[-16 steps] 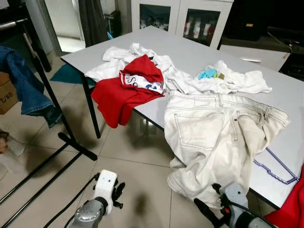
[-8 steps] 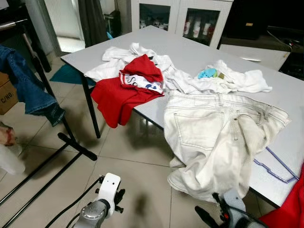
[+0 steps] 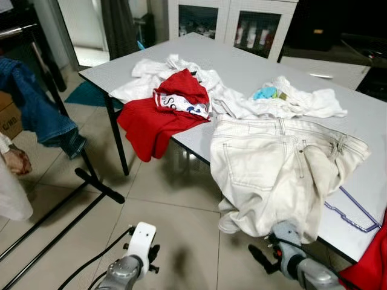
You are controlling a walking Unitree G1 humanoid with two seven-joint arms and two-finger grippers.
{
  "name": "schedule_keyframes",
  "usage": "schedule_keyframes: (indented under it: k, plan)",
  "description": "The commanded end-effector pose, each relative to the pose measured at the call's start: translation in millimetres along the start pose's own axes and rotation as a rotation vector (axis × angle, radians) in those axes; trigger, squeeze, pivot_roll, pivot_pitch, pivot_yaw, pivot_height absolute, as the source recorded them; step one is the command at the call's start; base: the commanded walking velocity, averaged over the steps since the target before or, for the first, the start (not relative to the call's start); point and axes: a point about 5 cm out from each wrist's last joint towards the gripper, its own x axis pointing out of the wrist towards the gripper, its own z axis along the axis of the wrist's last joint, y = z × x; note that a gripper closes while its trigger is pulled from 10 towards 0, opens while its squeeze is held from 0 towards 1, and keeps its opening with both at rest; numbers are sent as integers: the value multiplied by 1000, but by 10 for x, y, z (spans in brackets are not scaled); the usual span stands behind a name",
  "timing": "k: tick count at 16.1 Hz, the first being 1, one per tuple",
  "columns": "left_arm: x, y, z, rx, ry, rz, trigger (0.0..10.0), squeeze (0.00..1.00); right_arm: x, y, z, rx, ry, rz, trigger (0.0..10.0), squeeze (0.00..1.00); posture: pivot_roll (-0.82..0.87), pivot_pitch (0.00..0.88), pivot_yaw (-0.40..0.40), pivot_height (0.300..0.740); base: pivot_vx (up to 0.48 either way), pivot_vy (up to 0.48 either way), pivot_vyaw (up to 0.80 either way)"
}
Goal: Hang hanger
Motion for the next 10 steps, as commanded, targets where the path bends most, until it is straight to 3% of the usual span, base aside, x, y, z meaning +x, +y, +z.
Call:
schedule_keyframes:
  k: [1, 6, 10]
  plan:
    - [7, -23, -10, 16, 12, -3, 10000, 0, 6, -42, -26, 3, 21, -29, 10000, 0, -33, 0, -24, 740, 0, 0, 0]
    - [1, -58, -75, 38, 48, -15, 10000, 0, 5, -150, -195, 73, 129, -125, 10000, 0, -41, 0, -32, 740, 0, 0, 0]
    - [-15, -26, -116, 41, 60, -5, 10000, 0, 118, -66, -11, 49, 49, -113, 10000, 0, -39, 0, -39, 740, 0, 0, 0]
